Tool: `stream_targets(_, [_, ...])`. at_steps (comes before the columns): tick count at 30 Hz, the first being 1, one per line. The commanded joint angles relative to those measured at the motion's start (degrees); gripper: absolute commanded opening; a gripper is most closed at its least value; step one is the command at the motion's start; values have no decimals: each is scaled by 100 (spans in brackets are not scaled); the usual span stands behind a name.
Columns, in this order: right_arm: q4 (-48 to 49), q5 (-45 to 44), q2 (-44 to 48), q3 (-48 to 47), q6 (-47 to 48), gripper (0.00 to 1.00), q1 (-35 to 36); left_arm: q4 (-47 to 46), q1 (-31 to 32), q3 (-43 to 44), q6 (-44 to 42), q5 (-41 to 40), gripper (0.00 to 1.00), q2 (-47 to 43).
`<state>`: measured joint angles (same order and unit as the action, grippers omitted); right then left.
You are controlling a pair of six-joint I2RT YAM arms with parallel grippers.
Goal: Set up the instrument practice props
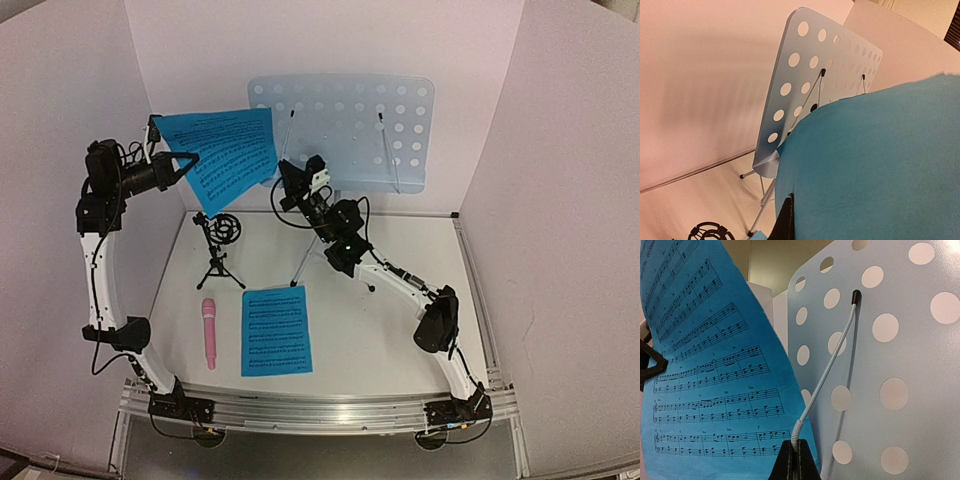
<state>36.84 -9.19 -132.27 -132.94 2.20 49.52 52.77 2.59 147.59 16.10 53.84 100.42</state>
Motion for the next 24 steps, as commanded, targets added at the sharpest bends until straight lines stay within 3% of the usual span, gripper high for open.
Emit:
stream_targets(1, [326, 135, 450, 12, -18, 0, 17, -521, 41, -32, 454, -29, 0, 33])
stream_targets(15, [963, 633, 478, 281, 114, 0, 2, -1035, 277, -173, 1432, -476, 0, 292])
stream_targets(24, [1001, 984, 520, 411, 22, 0, -54, -1234, 286, -180, 1540, -739, 0, 407])
